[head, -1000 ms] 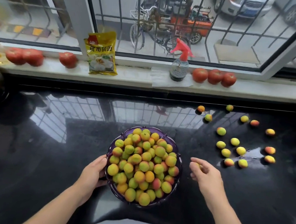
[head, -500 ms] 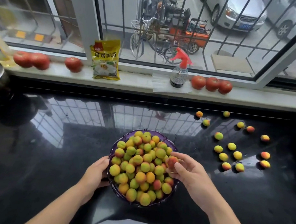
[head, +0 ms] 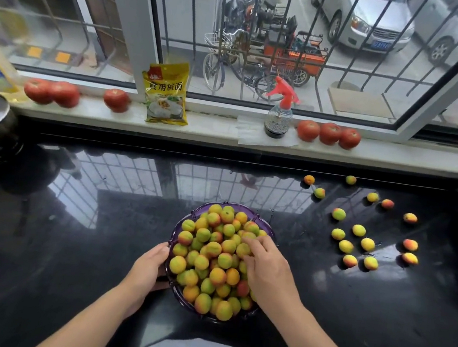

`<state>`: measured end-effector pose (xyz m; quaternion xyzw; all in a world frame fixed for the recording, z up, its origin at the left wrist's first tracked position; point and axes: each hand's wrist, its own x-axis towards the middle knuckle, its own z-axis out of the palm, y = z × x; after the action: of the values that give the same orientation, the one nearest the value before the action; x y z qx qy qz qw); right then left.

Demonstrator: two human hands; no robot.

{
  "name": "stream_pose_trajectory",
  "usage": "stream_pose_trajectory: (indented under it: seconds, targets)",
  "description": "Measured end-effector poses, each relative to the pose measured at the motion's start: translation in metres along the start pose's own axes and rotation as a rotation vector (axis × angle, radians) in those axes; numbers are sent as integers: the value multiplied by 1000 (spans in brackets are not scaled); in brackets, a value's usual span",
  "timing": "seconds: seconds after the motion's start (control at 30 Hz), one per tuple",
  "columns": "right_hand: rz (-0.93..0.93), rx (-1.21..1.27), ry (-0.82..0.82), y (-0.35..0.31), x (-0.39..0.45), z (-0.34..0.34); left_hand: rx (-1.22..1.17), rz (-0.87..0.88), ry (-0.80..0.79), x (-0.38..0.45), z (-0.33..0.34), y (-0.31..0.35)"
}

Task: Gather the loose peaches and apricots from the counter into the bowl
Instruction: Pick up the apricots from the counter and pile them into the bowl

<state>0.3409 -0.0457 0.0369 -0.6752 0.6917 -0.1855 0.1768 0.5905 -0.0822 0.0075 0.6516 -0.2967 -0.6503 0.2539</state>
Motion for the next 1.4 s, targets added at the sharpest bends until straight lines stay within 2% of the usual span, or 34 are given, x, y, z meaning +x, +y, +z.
stream_pose_trajectory:
  seconds: [0.17,0.33,0.43,0.5,0.57,0.67,0.77,1.03,1.13,1.3,1.4]
  targets:
    - [13,-73,44,0,3,8,-9,1,5,-2,0,2]
    - [-8,-4,-15,2,1,0,-3,9,-2,-3,0,3]
    - [-13,86,106,10,7,-15,-10,15,10,-2,1,2]
    - [49,134,209,27,23,-26,-30,13,29,-1,3,3]
    - [154,146,240,55,47,-32,-73,-4,63,1,6,2]
    - [323,60,137,97,84,-32,-129,-36,99,6,10,3]
    - [400,-38,20,126,126,-33,-144,-54,130,10,14,10]
    - [592,-206,-188,158,236,-51,-126,-117,199,14,26,23]
    - [575,-270,-275,166,245,-42,-129,-125,219,16,27,24]
    - [463,-345,-171,176,227,-27,-95,-144,216,20,20,24]
    - [429,-374,-211,183,222,-22,-90,-143,212,19,20,24]
